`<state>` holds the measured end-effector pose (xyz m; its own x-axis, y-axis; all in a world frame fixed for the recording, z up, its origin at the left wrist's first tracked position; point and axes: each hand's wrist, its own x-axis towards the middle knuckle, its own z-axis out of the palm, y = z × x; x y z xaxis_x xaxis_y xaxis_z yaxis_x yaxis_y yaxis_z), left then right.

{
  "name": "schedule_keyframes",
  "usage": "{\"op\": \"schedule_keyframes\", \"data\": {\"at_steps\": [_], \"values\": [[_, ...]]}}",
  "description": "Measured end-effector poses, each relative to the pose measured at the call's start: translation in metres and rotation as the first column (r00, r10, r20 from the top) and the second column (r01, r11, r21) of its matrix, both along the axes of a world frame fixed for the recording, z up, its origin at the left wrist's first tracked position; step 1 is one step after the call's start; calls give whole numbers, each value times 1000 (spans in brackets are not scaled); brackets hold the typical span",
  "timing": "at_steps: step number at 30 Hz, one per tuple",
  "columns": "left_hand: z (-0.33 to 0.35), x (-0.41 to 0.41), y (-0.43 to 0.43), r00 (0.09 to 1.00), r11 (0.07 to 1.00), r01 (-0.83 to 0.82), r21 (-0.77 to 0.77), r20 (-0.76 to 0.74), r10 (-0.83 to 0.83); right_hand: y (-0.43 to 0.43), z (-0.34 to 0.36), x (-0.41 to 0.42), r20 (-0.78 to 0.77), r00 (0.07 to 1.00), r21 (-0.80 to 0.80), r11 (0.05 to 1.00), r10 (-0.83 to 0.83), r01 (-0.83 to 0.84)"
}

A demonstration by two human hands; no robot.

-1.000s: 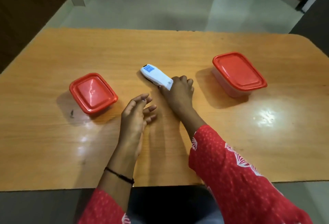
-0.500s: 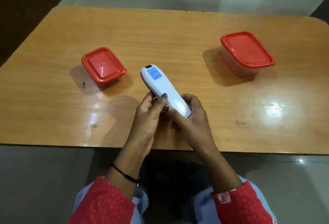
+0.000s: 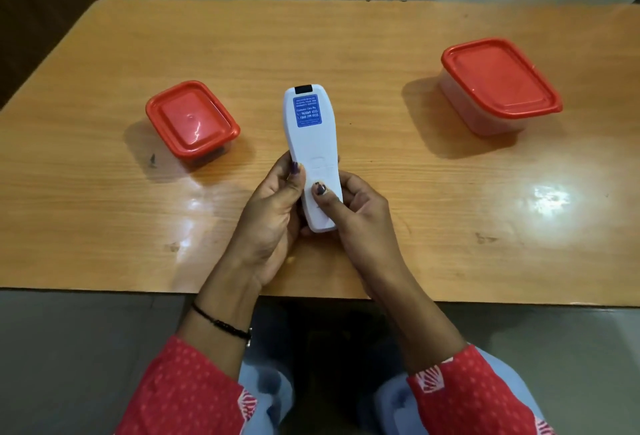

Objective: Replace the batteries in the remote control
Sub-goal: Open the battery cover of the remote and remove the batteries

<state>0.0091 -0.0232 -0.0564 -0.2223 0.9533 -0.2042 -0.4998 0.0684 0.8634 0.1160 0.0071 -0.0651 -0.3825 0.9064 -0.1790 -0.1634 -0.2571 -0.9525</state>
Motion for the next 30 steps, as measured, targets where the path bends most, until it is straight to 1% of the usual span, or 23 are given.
{"op": "schedule_keyframes", "data": {"at_steps": [2,6,12,15,17,20,23,24,25,26,28,30], "values": [[0,3,-1,999,1000,-28,3,-36,28,-2,-1,-2,23,999,28,999,-34,33],[-1,7,-1,995,997,-73,-4,-71,72,-5,-1,-5,19,997,68,995,-75,74],[1,11,1,993,997,-74,-15,-99,72,-4,0,-3,7,997,63,995,-80,79],[2,12,3,989,995,-99,-19,-113,96,-1,1,-3,4,998,49,997,-56,55],[1,11,4,992,995,-100,-17,-74,99,1,3,-1,-20,1000,10,1000,-17,17],[2,8,5,992,994,-110,14,66,109,7,6,4,-52,999,-21,1000,10,-11],[6,-6,5,955,971,-235,35,196,224,22,9,17,-58,995,-14,997,-80,80],[7,-11,4,949,964,-264,27,187,255,27,11,21,-78,989,-37,992,-124,121],[8,-14,3,956,964,-266,14,134,262,30,12,24,-117,979,-80,984,-169,160],[9,-16,1,971,972,-236,-1,46,236,32,13,27,-165,962,-137,971,-216,195],[9,-14,-1,987,991,-131,-27,-96,128,33,13,27,-248,920,-248,938,-304,243],[9,-6,-1,990,998,-43,-50,-137,36,31,12,25,-271,902,-305,919,-336,251]]}}
